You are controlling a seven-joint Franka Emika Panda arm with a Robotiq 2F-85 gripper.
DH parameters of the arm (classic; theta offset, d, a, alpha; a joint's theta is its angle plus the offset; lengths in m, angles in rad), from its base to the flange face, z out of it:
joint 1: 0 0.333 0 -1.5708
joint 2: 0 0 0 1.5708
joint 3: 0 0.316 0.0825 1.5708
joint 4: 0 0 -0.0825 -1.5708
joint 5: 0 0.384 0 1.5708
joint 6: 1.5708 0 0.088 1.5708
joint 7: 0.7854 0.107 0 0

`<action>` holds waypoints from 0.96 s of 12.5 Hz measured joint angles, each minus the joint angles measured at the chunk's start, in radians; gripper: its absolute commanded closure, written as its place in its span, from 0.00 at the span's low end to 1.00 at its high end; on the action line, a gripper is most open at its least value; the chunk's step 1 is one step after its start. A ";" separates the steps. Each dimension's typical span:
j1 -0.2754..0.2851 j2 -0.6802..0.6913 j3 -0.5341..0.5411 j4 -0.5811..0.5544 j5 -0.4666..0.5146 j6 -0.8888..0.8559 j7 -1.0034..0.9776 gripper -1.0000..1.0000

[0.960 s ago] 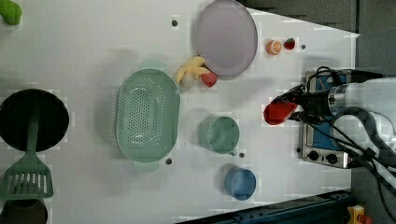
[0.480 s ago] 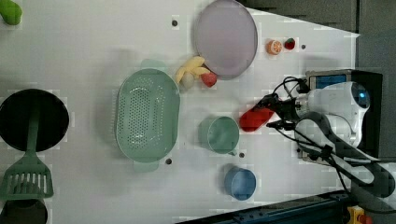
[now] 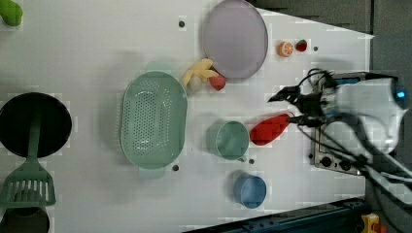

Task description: Pick Ketchup from oven and place it on table.

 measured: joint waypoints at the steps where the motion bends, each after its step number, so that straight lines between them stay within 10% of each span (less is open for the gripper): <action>1: 0.000 -0.043 0.000 0.045 0.004 -0.069 0.000 0.00; 12: -0.041 -0.319 -0.045 0.618 0.005 -0.681 0.004 0.00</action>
